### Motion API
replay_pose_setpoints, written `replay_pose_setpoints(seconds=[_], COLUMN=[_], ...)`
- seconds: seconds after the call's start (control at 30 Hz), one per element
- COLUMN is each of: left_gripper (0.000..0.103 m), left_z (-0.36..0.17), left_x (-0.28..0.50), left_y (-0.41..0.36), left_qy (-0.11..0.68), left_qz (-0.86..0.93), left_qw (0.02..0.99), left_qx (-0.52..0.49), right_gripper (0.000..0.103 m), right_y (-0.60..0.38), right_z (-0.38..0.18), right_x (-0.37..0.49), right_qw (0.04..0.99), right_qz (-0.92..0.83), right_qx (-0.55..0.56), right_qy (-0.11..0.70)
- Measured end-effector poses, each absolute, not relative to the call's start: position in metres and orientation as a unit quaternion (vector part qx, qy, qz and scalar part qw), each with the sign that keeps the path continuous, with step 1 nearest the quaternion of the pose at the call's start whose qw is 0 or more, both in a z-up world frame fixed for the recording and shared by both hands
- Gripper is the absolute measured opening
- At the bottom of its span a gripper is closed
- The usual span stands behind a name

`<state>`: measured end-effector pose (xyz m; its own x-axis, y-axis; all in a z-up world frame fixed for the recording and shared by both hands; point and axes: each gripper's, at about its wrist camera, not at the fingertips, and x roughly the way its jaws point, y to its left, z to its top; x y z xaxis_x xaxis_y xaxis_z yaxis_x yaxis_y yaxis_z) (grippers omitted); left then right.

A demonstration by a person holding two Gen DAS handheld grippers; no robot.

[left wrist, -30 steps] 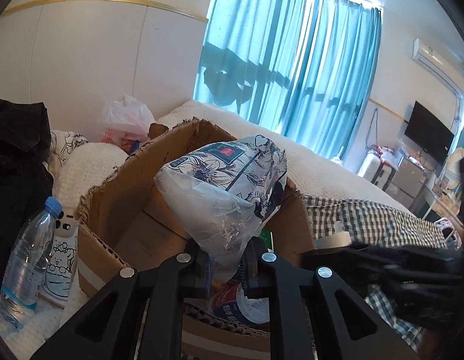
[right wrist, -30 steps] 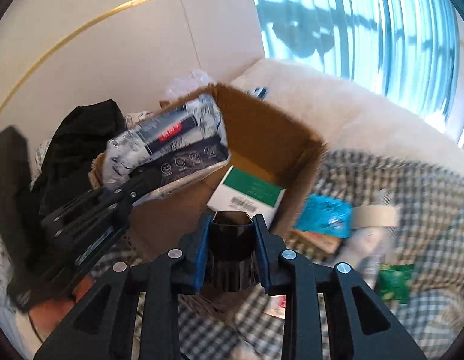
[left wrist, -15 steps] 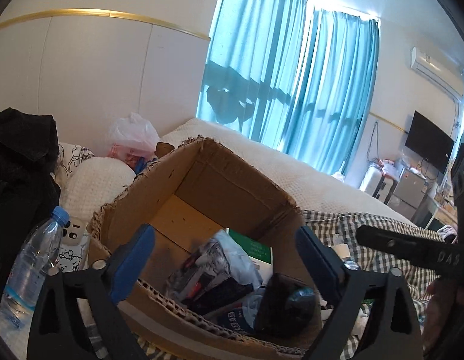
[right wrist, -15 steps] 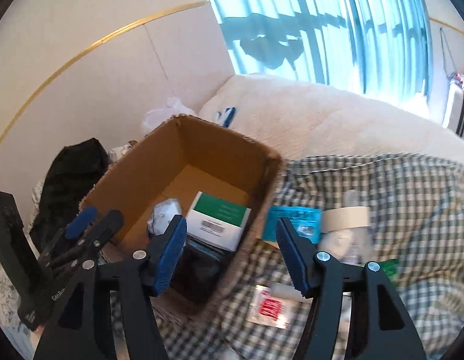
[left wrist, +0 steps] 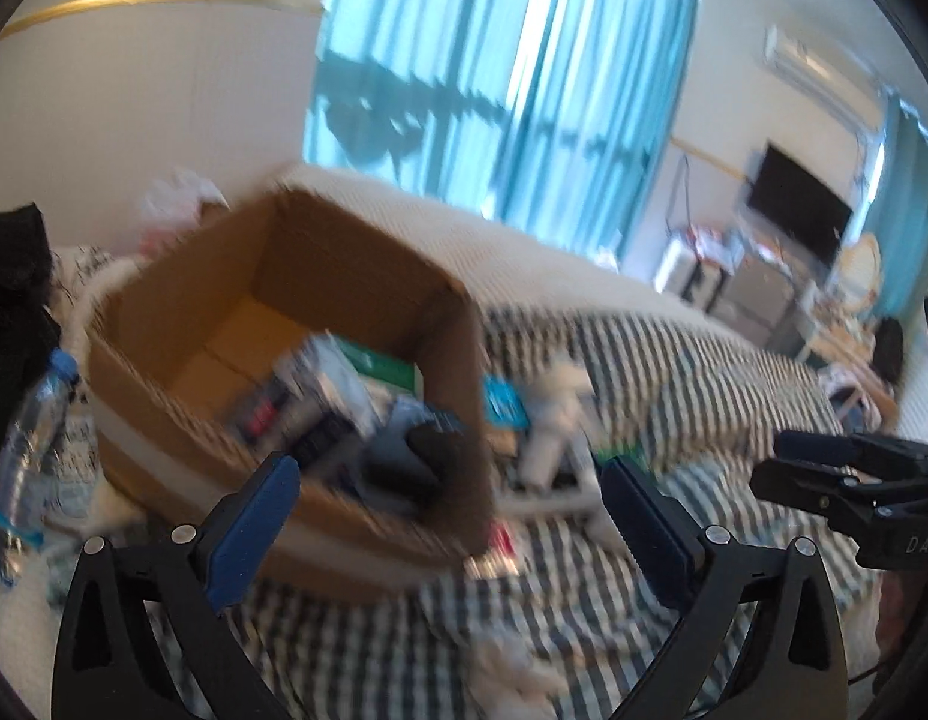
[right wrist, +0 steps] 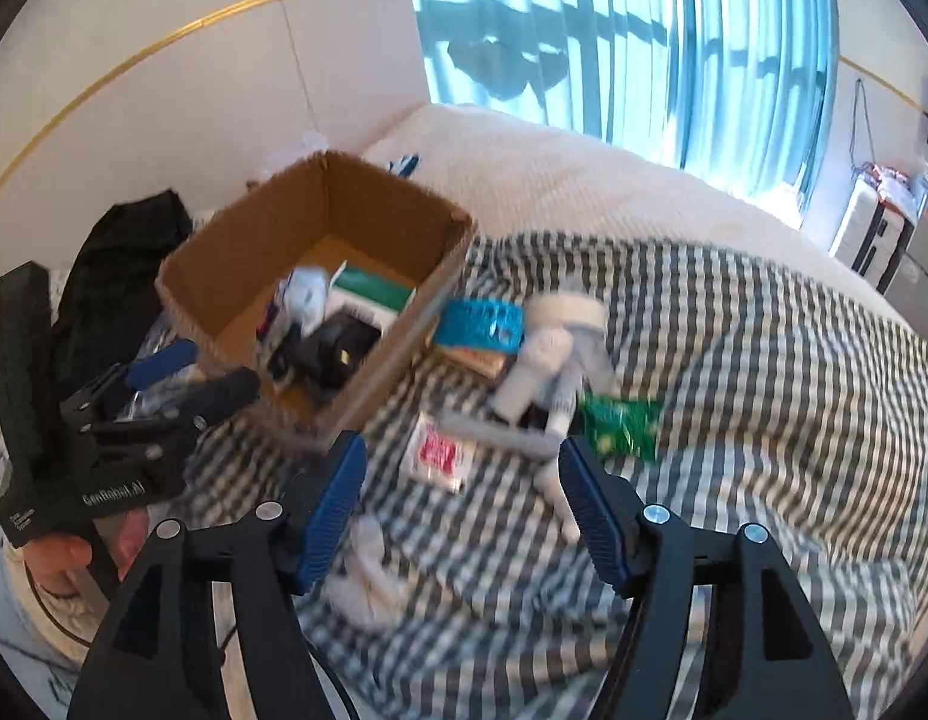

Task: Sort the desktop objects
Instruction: 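Grasp the white plastic bag with the left gripper while the right grasps the white toy figure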

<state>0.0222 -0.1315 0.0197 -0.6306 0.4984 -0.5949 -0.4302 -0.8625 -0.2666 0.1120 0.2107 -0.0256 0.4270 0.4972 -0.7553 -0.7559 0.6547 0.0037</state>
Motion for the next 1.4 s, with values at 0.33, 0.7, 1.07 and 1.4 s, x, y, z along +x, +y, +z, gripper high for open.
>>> replay_pose_setpoints(seconds=[0.33,0.7,1.07,1.4], left_gripper=[0.103,0.016,0.016,0.016], left_z=[-0.072,-0.136,-0.078,-0.121], left_x=[0.067,0.066,0.051,0.022], left_y=[-0.069,-0.053,-0.04,-0.022], left_qy=[0.021,0.037,-0.003,-0.037], left_qz=[0.844,0.788,0.867,0.851], left_qw=[0.293,0.325,0.305,0.297], left_qx=[-0.448,-0.521,-0.393,-0.432], right_gripper=[0.067,0.067,0.067,0.065], right_y=[0.199,0.193,0.224,0.242], right_z=[-0.062,-0.072,-0.102,-0.163], right_x=[0.112,0.13,0.166,0.219], right_qw=[0.822,0.822,0.775,0.711], right_qz=[0.369,0.345,0.36,0.366], right_qx=[-0.192,-0.193,-0.332,-0.357], right_qy=[0.39,0.41,0.4,0.482])
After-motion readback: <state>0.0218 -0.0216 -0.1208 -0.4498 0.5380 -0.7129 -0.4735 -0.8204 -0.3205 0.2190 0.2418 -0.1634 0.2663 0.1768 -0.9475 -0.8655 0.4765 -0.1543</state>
